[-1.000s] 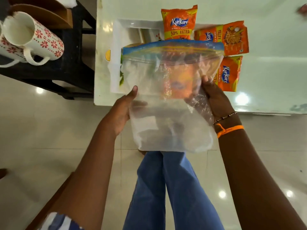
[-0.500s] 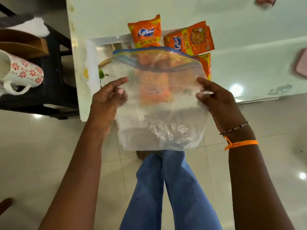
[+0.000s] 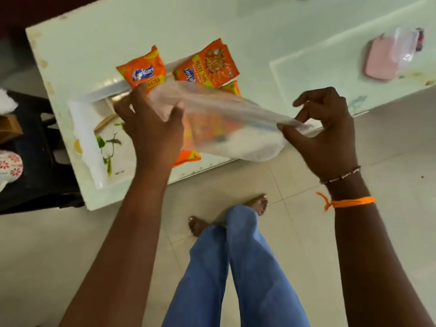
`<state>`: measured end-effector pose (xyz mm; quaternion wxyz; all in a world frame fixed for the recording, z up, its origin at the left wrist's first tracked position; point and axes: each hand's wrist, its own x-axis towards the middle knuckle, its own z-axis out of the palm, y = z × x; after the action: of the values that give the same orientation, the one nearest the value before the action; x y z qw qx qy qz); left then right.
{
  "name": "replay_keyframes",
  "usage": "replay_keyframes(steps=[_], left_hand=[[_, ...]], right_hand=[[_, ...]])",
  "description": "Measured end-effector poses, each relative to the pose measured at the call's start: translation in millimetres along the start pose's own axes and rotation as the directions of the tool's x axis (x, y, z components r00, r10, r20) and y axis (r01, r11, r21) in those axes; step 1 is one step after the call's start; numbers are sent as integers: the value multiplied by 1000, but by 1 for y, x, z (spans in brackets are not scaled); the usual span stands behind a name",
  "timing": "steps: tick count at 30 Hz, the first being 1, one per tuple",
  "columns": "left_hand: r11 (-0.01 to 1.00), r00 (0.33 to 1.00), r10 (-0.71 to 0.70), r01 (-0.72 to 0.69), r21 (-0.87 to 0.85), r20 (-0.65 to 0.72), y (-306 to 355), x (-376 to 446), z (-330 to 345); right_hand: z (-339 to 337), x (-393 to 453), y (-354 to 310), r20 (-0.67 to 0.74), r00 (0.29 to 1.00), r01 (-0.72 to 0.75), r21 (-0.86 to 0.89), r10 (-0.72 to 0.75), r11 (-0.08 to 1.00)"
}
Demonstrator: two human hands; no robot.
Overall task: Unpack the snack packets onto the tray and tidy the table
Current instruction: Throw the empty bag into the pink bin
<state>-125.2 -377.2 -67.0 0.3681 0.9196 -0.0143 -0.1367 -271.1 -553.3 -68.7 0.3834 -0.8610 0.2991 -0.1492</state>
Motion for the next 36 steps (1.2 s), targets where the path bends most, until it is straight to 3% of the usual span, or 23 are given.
replay_keyframes(steps=[2,3,5,7,9,11,14,16,17,19,22,23,25,29,32,34,36], left_hand=[[921,935,-214,289,-260,281,27,-11,24],[841,845,-268,440,-316,463,40,-17,37],[718,646,-295,636,-282,704,63,-29,60],[578,549,-242,744,-336,800,77,-34,81],[526,581,-227,748,-403,782,90,-39,102],[520,607,-205,732,-440,768,99,-41,119],[570,584,-55,684,-455,810,115,-44,142],[651,550,22,626,-429,835,123,-45,153],[680,521,54,605,-414,852,127,-46,159],[702,444,97,604,-377,891,133,-46,172],[698,337,95,649,-304,937,142,-42,193],[700,312,88,657,-281,946,146,-39,200],[723,308,75,639,-264,949,154,-29,216],[833,404,1,506,-224,915,183,-19,246],[786,409,-141,600,-150,901,212,-11,264],[708,374,-193,694,-135,907,231,5,274],[685,253,-200,727,-50,947,250,19,282]], right_hand=[[-5,-2,-4,-31,998,64,31,-63,997],[-7,-3,-6,-27,995,94,36,-93,995],[-12,-8,-8,10,985,174,30,-174,984],[-17,-15,-6,102,963,251,3,-249,968],[-30,-21,4,200,948,263,-51,-248,963],[-47,-24,16,211,963,188,-75,-169,979],[-80,-17,41,-60,998,-38,-30,36,999],[-94,-8,63,-220,934,-294,-25,281,956],[-100,-2,75,-196,879,-442,4,435,897],[-110,11,101,33,743,-661,193,668,726],[-116,29,132,406,607,-745,591,683,311],[-117,32,141,466,580,-737,649,668,187],[-119,39,157,473,562,-693,717,679,75],[-137,64,171,345,611,-521,853,712,33],[-152,87,179,262,687,-400,915,677,52],[-162,104,188,169,716,-410,887,677,212],[-173,121,204,11,738,-409,803,674,434]])
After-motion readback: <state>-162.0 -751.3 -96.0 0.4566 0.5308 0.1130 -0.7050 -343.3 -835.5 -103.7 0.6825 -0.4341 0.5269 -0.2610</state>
